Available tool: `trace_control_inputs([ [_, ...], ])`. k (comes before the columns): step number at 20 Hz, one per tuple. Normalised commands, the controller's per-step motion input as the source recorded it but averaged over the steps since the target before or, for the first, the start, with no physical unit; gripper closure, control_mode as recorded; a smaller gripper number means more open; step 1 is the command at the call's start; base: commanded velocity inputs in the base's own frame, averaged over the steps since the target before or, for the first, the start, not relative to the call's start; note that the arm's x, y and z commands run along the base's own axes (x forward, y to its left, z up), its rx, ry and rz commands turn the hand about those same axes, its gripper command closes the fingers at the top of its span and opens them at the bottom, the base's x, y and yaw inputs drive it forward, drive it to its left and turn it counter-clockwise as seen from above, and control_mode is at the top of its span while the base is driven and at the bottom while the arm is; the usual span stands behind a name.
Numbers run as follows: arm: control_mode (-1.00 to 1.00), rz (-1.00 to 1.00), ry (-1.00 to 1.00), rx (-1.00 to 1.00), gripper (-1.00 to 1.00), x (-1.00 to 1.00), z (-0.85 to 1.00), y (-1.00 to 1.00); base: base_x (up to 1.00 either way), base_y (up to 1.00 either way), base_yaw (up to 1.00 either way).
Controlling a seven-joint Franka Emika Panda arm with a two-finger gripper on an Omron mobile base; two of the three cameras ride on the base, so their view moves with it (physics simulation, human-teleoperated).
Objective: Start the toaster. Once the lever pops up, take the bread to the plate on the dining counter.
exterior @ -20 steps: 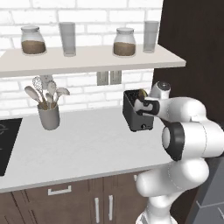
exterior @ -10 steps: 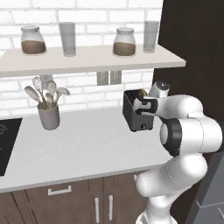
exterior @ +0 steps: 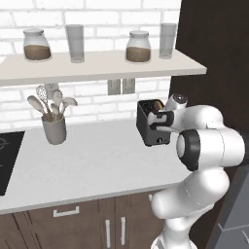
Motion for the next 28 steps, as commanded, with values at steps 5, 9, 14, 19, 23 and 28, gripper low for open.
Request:
trace_control_inputs([
  [5, -1.0, 0.0, 0.0, 0.0, 1.0, 0.0, -0.3, 0.0, 0.0, 0.0, 0.0],
  [9, -1.0, 0.0, 0.0, 0.0, 1.0, 0.0, -0.35, 0.0, 0.0, 0.0, 0.0],
  [14, -1.0, 0.0, 0.0, 0.0, 1.0, 0.0, -0.39, 0.0, 0.0, 0.0, 0.0],
  [19, -1.0, 0.0, 0.0, 0.0, 1.0, 0.0, -0.41, 0.0, 0.0, 0.0, 0.0],
  [23, -1.0, 0.0, 0.0, 0.0, 1.0, 0.0, -0.45, 0.0, 0.0, 0.0, 0.0],
  [28, -1.0, 0.0, 0.0, 0.0, 1.0, 0.0, -0.27, 0.0, 0.0, 0.0, 0.0],
])
